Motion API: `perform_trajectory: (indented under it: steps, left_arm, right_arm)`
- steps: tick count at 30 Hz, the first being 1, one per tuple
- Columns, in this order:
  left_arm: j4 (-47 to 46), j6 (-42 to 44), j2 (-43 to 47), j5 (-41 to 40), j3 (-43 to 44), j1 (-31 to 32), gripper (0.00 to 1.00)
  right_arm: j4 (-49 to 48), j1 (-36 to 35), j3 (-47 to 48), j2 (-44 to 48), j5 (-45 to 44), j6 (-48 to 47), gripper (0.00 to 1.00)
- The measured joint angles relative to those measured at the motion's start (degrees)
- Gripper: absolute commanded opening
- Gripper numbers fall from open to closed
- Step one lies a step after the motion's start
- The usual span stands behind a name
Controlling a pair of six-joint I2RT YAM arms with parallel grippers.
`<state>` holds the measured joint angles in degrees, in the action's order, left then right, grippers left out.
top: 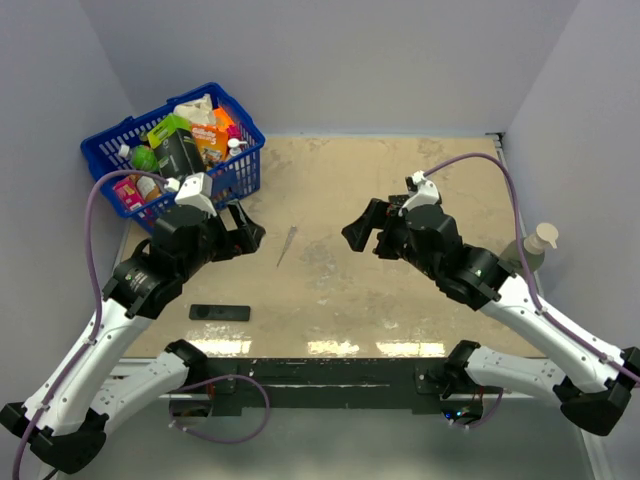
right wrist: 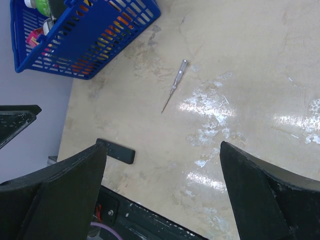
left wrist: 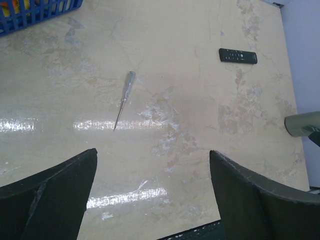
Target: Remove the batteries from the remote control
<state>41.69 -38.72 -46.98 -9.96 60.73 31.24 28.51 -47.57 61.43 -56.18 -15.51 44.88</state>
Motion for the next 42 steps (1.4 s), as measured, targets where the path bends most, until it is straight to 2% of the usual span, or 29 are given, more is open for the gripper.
perform_trajectory:
  steps: [9, 14, 16, 18, 23, 26, 32, 42]
  left_arm:
    - [1.79, -3.28, -0.11, -2.56, 0.02, 0.0, 0.96]
    - [6.97, -8.17, -3.15, -5.55, 0.87, -0.17, 0.95]
    - [9.05, -10.51, -5.46, -6.38, 1.46, -0.61, 0.9]
    - [11.34, -13.05, -7.67, -6.78, 1.62, -2.69, 0.86]
    - [15.58, -18.95, -8.57, -6.12, 0.68, -16.04, 0.83]
    - [18.36, -23.67, -6.6, -6.14, -2.4, -20.55, 0.83]
    - [22.29, -32.61, -7.8, -6.1, -8.24, -22.67, 0.8]
    - [18.53, -43.39, -10.36, -1.64, -25.62, -27.3, 0.77]
  right_arm:
    - [0.24, 0.0, -0.02, 1.88, -0.02, 0.48, 0.98]
    - [-0.22, 0.0, -1.18, 2.86, -0.02, 0.83, 0.98]
    - [-0.24, 0.0, -2.49, 3.54, -0.02, 1.01, 0.98]
    - [-0.17, 0.0, -3.39, 3.98, -0.02, 1.09, 0.98]
    - [-0.24, 0.0, -3.82, 4.7, 0.0, 0.94, 0.98]
    - [-0.22, 0.0, -3.82, 5.22, 0.0, 0.7, 0.99]
    - [0.31, 0.0, -3.87, 5.62, 0.0, 0.5, 0.99]
    - [0.96, 0.0, -5.68, 7.65, 1.14, 0.48, 0.98]
